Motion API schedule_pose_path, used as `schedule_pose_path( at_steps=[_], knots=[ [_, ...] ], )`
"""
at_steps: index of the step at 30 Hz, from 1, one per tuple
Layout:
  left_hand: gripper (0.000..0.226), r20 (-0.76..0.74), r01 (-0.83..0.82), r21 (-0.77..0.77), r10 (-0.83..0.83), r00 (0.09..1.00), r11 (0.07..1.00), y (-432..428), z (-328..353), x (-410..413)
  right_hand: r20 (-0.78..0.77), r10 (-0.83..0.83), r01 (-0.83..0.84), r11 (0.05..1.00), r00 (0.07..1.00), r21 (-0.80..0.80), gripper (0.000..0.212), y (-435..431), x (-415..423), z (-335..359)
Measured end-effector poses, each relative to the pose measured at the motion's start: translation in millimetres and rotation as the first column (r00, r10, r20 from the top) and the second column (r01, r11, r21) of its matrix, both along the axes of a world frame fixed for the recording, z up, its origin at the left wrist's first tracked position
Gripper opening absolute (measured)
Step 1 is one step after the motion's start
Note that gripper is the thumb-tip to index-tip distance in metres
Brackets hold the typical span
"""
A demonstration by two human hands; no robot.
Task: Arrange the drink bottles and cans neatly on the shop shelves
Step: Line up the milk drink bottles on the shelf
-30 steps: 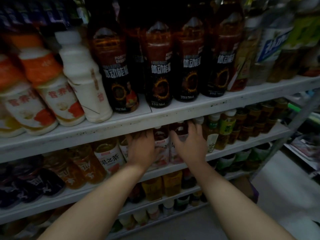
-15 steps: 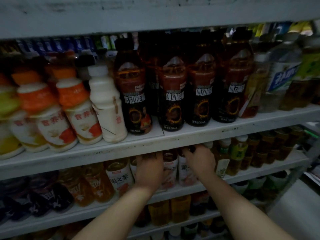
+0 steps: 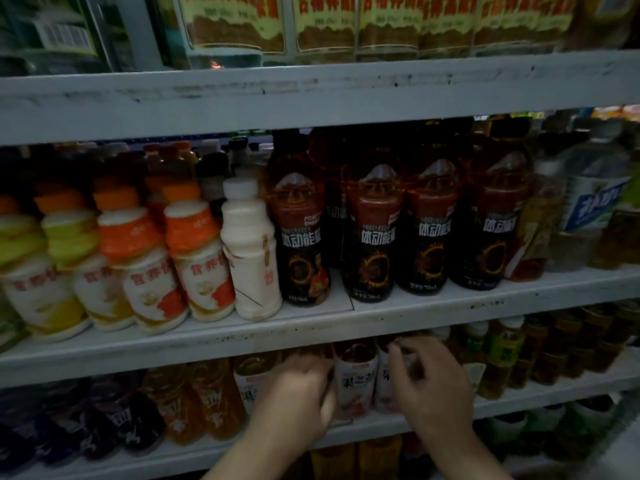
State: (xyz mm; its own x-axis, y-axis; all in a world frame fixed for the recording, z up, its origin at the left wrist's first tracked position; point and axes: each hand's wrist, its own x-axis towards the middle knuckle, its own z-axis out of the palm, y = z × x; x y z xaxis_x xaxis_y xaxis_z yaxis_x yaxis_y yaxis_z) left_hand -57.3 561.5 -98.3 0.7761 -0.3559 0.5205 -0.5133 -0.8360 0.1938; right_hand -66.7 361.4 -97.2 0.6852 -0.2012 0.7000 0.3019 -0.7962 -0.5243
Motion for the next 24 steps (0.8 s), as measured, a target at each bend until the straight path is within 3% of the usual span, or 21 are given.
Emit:
schedule_pose_path(
  at_steps=[2,6,10,14,17,24],
  knots=[
    [0.021,0.095,0.011,-0.068,-0.005,0.995,0.998,5.1,17.2,-3.9,0.063,0.04,-0.044,0.998,0.997,0.052,0.028,9.4,7.4,34.5],
    [0.011,0.291,0.027,-0.365,0.087,0.953,0.93,18.1,49.2,-2.8,-0.051,-0.04,0.042,0.998,0.998,0.038,0.062,32.0,37.2,81.2],
    [0.016,0.219,-0.167,-0.601,0.362,0.906,0.781,42.8,68.6,-1.1,-0.093,-0.018,0.028,0.993,0.996,0.113,0.064,46.2,52.2,78.6],
    [0.023,0.131,-0.26,-0.611,0.419,0.898,0.748,63.3,78.9,0.5,-0.016,-0.055,0.057,0.982,0.998,0.179,0.063,51.0,54.9,71.5],
    [0.035,0.095,-0.311,-0.53,0.42,0.903,0.789,65.2,85.6,4.8,-0.031,-0.09,0.095,0.973,0.995,0.208,0.063,55.7,55.4,68.4],
    [0.047,0.173,-0.296,-0.437,0.403,0.899,0.849,53.1,79.3,12.5,-0.003,-0.171,0.167,0.954,0.985,0.248,0.061,76.8,50.1,62.7]
  ],
)
